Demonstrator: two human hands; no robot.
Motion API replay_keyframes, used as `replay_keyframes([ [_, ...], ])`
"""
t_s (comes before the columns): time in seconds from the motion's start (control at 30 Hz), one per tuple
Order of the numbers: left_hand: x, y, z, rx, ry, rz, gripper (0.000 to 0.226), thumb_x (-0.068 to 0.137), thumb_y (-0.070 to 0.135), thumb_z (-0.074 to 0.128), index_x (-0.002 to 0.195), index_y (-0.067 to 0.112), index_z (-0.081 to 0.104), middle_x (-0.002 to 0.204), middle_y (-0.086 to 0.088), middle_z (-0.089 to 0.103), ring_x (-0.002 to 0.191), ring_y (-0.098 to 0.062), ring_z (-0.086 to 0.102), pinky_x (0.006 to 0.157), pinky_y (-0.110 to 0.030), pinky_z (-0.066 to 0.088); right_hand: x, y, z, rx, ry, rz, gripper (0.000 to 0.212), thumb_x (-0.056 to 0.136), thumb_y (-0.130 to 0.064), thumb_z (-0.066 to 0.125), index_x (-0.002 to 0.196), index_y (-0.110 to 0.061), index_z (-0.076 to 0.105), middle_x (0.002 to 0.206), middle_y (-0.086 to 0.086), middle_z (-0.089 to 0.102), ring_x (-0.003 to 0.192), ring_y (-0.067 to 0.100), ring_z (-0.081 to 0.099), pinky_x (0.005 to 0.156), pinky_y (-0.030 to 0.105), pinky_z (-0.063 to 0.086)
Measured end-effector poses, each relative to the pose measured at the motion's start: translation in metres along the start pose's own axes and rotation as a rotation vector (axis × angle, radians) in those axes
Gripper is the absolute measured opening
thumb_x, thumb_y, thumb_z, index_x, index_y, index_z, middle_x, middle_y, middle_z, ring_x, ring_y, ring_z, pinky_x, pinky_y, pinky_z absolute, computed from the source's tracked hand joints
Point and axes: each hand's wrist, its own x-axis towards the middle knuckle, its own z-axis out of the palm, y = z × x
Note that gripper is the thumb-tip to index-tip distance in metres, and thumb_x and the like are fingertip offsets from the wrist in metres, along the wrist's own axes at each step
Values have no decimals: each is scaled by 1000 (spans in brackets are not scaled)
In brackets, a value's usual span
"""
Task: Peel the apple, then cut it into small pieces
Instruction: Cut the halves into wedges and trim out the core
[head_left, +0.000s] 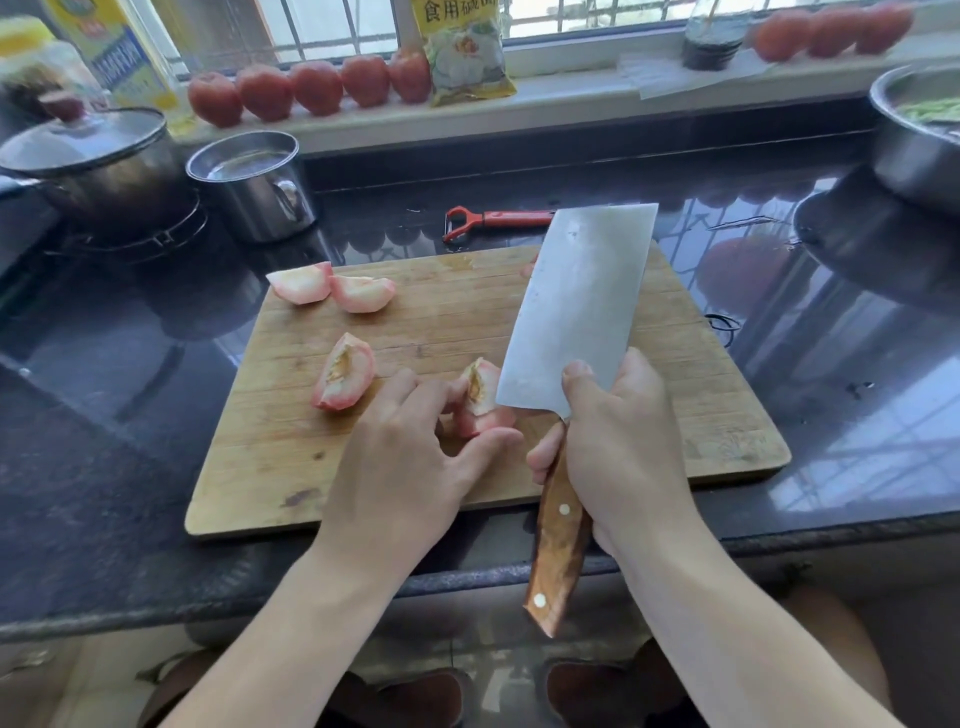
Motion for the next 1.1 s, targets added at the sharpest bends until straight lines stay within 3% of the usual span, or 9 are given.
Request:
replay_keyframes([
  [0.17,-1,0,2,-8,14,15,47,76,64,71,93,20,71,83,10,56,75,-6,46,73,-6,37,-4,0,1,-38,2,4,12,103,-21,39,106,-19,51,47,12,61,40,26,61,47,34,51],
  [0.33,0,-2,5,-11,36,33,37,77,55,76,83,21,63,80,9,52,71,-7,44,67,-16,34,-8,-4,3,-94,16,-36,11,102,-18,40,103,-16,50,66,21,66,36,20,60,35,22,41],
  [0.57,2,-6,4,-51,27,42,39,80,54,75,86,16,70,81,7,57,73,-12,52,67,-26,45,-2,-9,12,-84,2,-42,12,102,-15,37,103,-18,49,88,22,66,37,21,61,38,28,47],
  [0.73,3,-4,6,-46,33,36,37,80,50,75,91,15,71,83,6,58,74,-13,55,68,-31,49,5,-10,15,-53,25,-7,14,99,-13,36,94,-23,44,89,28,64,34,21,57,37,28,45],
  [0.97,3,1,8,-73,38,-2,32,80,45,75,90,16,69,84,8,56,77,-12,55,70,-35,51,5,-11,16,-71,26,-7,16,100,-13,35,92,-25,41,90,23,65,37,21,61,39,29,48],
  [1.1,-1,5,8,-54,47,-8,34,78,44,77,93,16,66,87,8,55,78,-14,54,69,-35,51,-3,-8,7,-95,30,41,12,101,-18,36,107,-19,46,86,24,66,38,19,62,41,28,49],
])
